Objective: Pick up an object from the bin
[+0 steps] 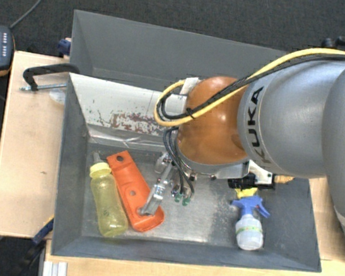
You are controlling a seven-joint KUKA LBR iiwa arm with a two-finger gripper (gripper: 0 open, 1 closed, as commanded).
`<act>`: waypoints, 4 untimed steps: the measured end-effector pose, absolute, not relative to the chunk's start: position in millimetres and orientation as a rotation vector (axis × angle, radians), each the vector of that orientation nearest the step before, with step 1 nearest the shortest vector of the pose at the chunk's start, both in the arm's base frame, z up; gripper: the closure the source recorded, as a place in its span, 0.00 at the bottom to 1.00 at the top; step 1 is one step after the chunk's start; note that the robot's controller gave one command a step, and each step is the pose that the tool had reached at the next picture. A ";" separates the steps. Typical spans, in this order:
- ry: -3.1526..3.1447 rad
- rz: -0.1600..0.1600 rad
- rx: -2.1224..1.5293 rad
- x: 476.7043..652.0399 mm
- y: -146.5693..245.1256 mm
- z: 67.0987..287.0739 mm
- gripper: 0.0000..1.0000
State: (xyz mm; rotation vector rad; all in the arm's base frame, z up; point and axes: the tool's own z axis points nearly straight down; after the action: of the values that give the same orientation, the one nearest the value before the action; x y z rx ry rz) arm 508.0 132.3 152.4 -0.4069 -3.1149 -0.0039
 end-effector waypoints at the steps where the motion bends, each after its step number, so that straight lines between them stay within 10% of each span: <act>1: -3.097 -0.012 -0.577 529.1 182.8 160.7 0.00; 2: -3.066 -0.010 -0.702 530.6 156.9 79.3 0.00; 3: -3.036 -0.017 -0.844 540.0 159.0 54.7 1.00; 4: -3.031 -0.017 -0.860 540.3 159.6 56.8 1.00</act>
Offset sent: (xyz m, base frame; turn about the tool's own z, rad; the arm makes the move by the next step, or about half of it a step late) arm 0.0211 0.0193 -0.0824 0.1999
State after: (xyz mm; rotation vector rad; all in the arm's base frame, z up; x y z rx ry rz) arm 540.3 159.6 56.8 -0.8603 -3.0305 -0.0166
